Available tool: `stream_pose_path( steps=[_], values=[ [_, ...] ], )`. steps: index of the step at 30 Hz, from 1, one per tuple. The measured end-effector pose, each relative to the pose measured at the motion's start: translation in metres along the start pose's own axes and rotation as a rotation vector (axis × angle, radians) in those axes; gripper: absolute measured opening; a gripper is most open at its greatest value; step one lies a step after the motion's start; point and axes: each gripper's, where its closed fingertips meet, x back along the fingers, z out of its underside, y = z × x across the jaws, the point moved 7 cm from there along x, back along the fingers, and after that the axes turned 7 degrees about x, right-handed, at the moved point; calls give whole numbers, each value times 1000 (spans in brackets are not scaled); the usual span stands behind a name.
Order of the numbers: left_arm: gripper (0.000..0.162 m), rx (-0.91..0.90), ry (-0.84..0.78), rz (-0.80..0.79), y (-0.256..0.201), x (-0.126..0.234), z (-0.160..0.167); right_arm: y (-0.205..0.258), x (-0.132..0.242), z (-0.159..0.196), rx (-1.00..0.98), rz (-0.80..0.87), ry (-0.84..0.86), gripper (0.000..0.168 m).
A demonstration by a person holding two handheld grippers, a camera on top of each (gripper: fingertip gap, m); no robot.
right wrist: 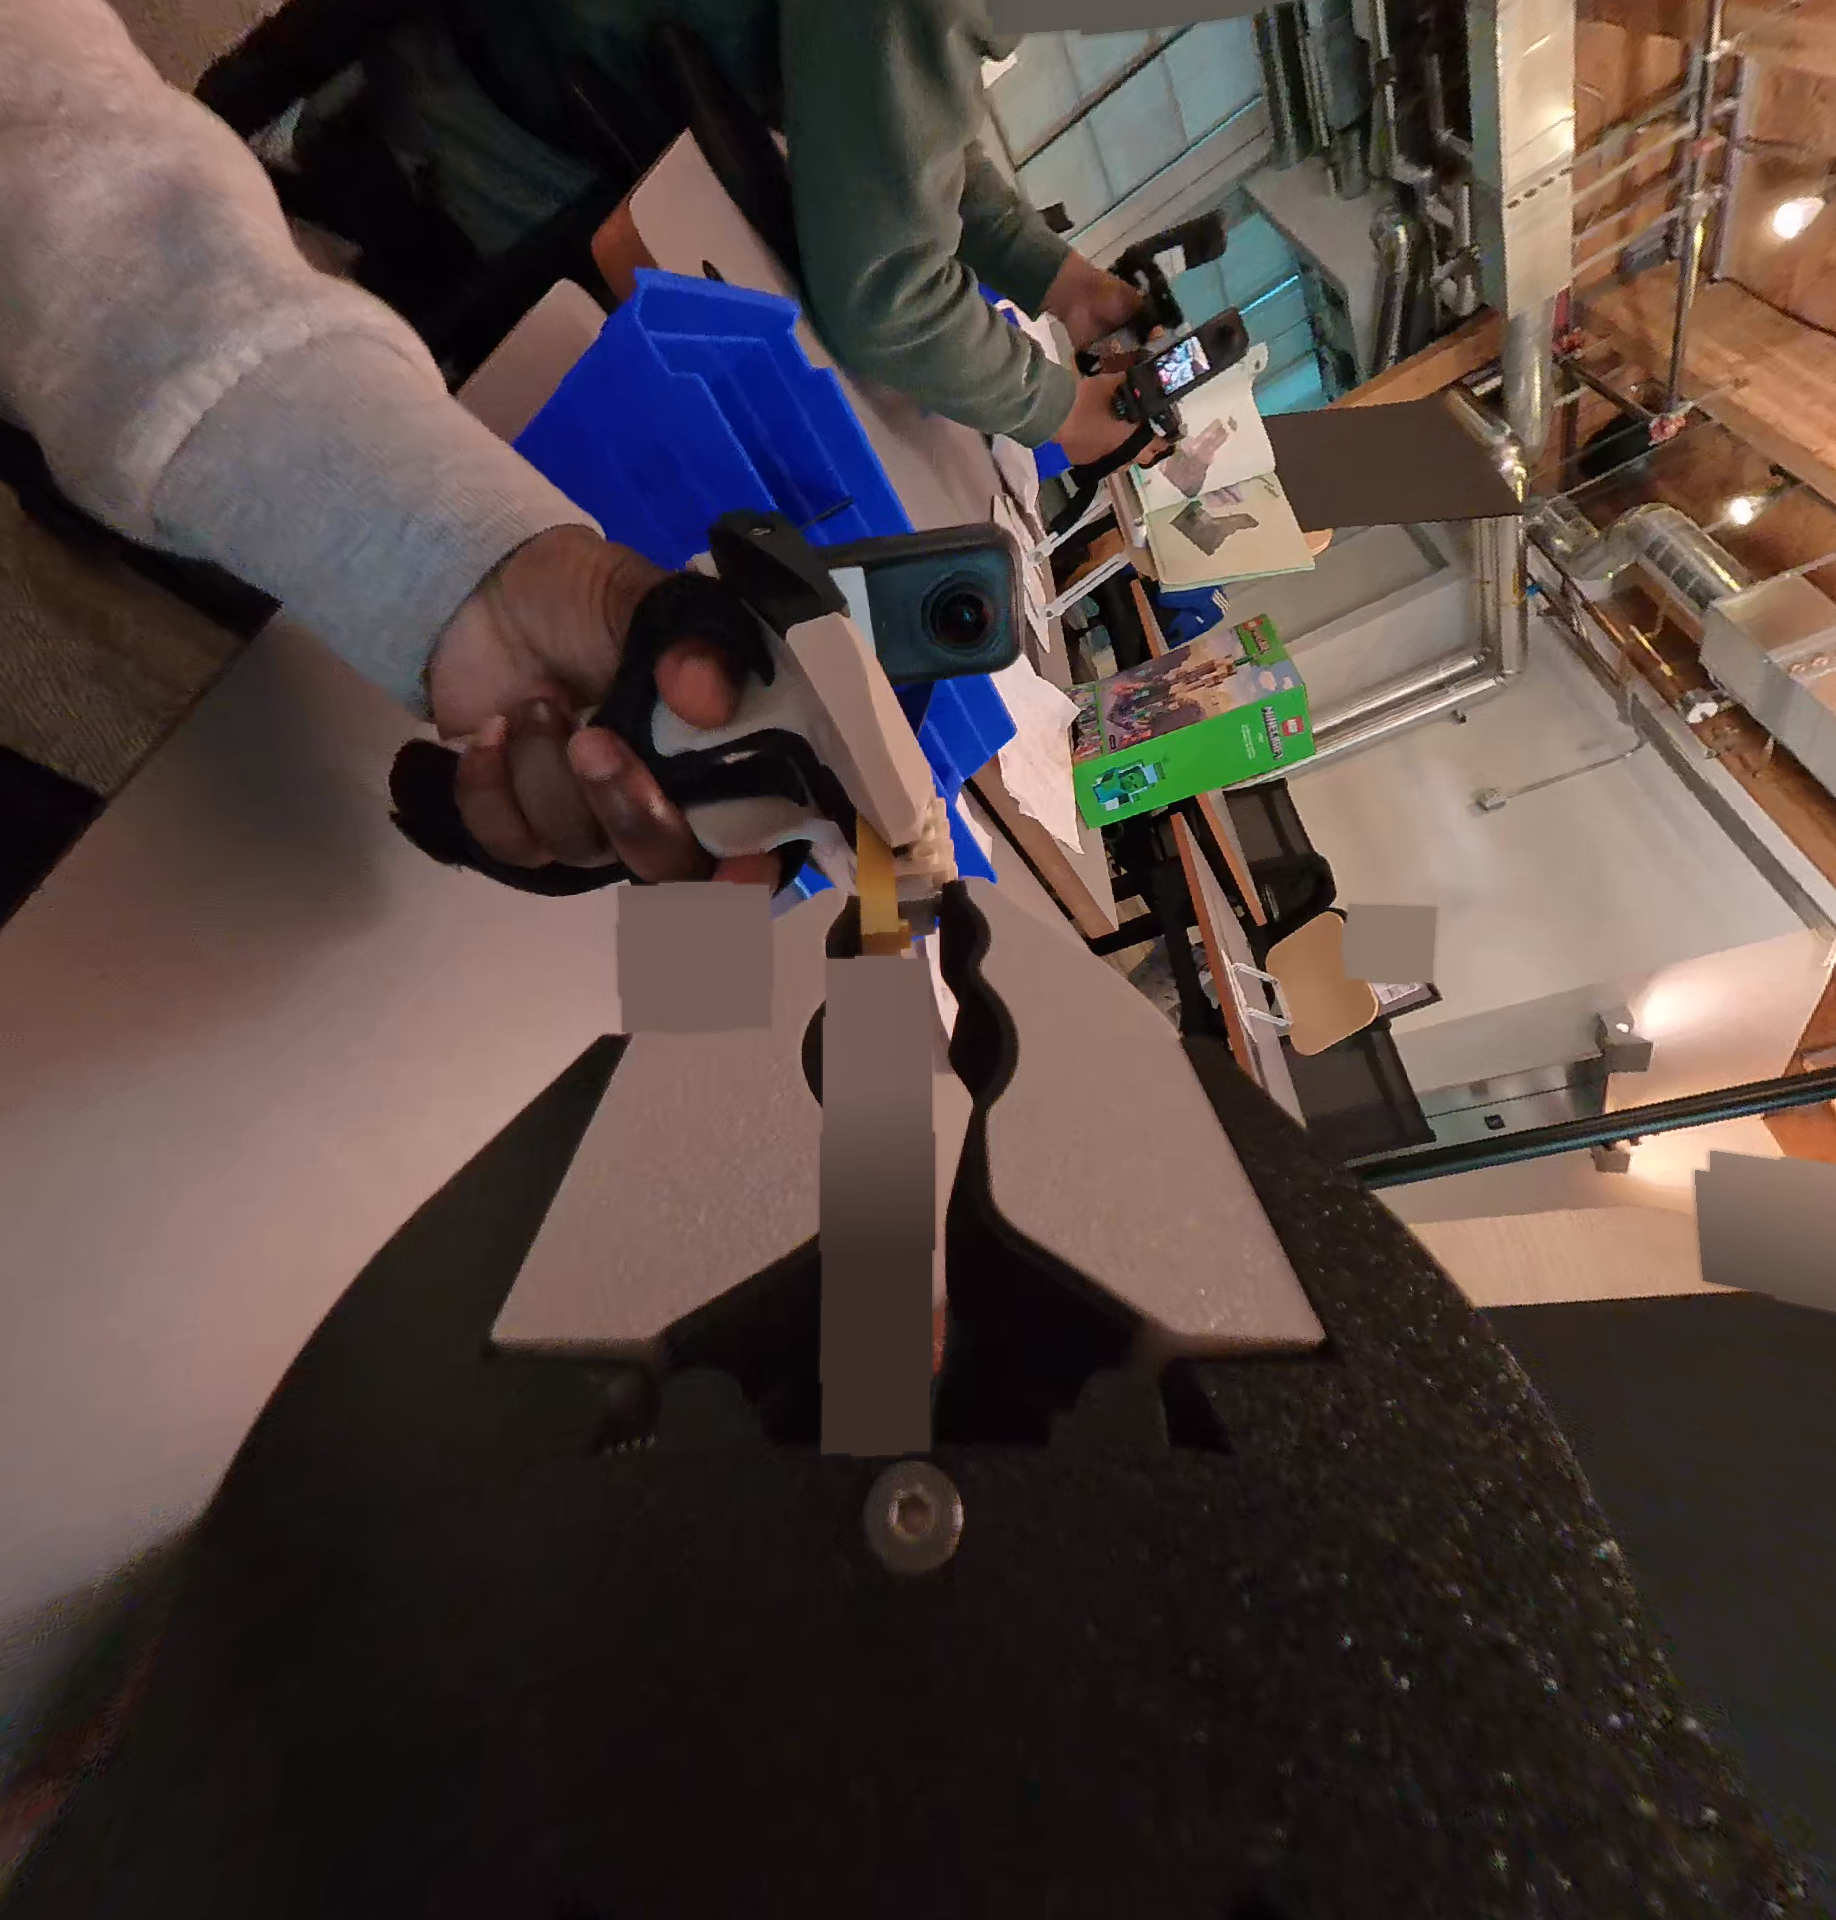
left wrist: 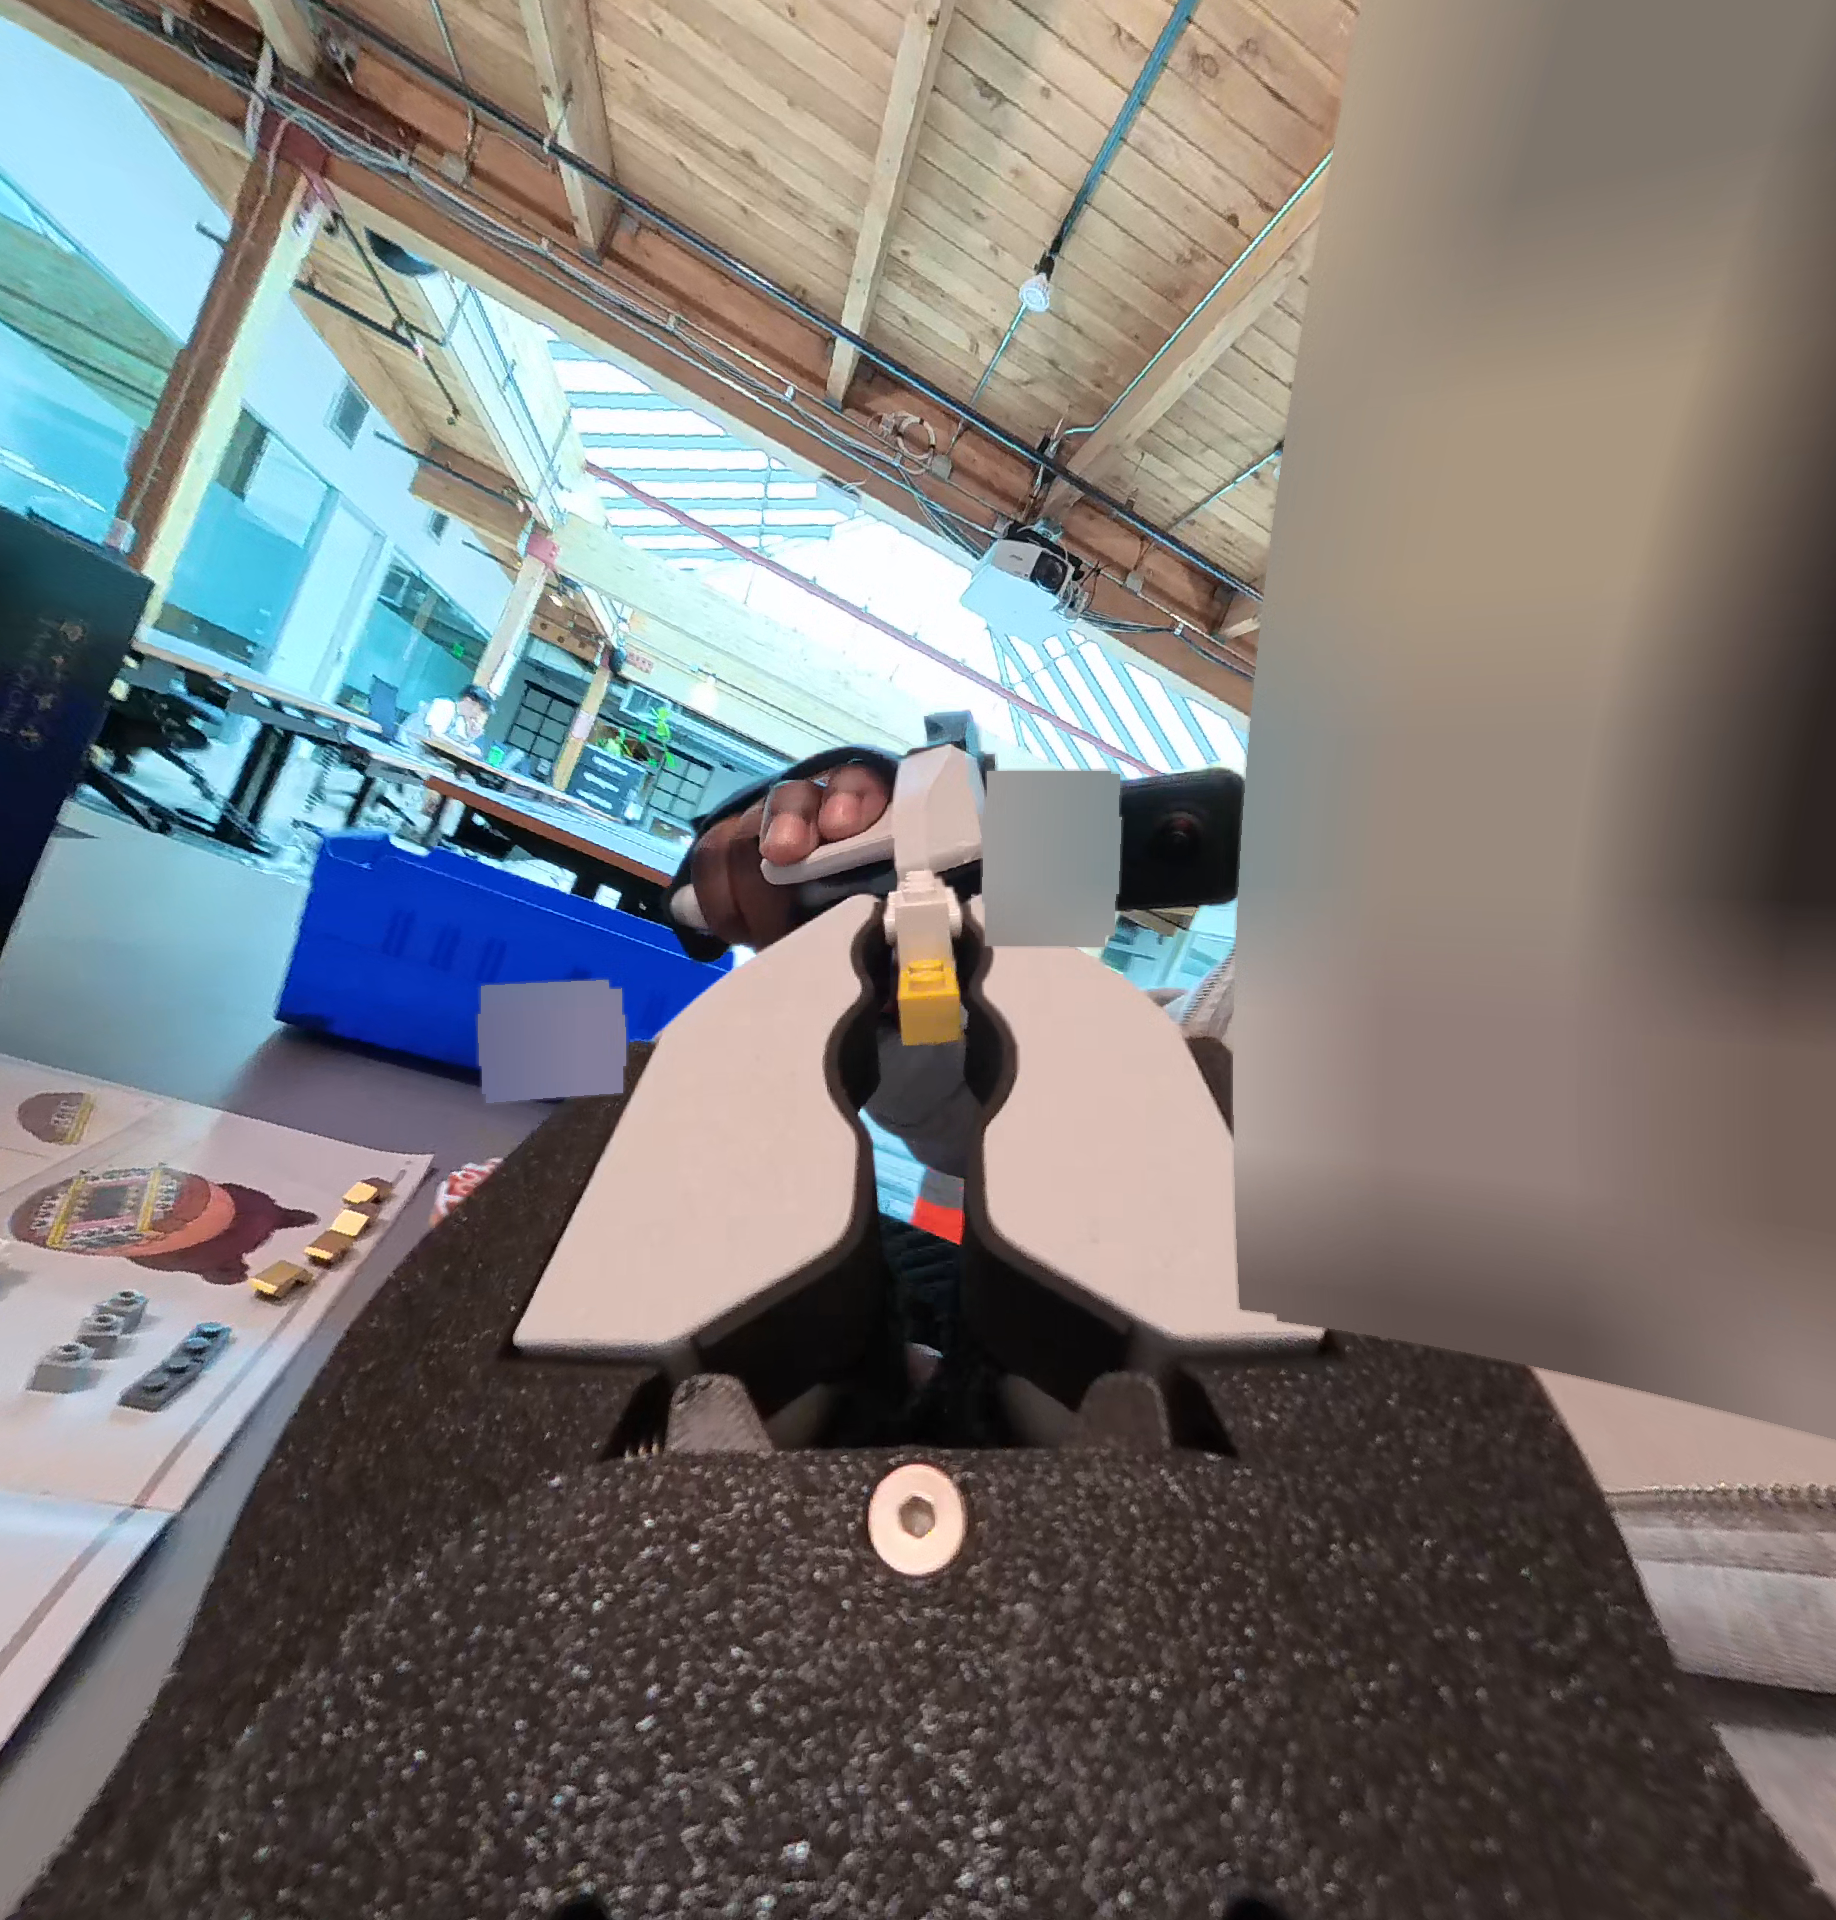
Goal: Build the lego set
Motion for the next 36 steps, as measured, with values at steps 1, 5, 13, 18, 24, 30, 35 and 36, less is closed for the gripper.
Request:
stream_pose_path(
  steps=[1,5,13,18,24,30,35,36],
  values=[
    [11,14,11,12,-1,0,0,1,0,0,-16,16,-9,14],
    [34,3,101,-26,1,1,1,2,3,2,-52,66,-15,14],
    [11,-99,103,-94,-4,8,-8,7,7,4,-77,54,-1,14],
    [10,-82,113,-100,-4,7,-6,9,8,2,-68,48,12,14],
    [10,-26,129,-73,-3,8,-4,9,7,-1,-58,21,18,14],
    [10,-25,117,-87,-2,7,-4,9,6,-1,-50,40,35,14],
    [11,-11,79,-46,-6,6,-8,5,4,-5,-73,113,8,14],
    [12,-6,64,-42,-7,6,-10,4,2,-4,-77,148,22,14]
  ],
)
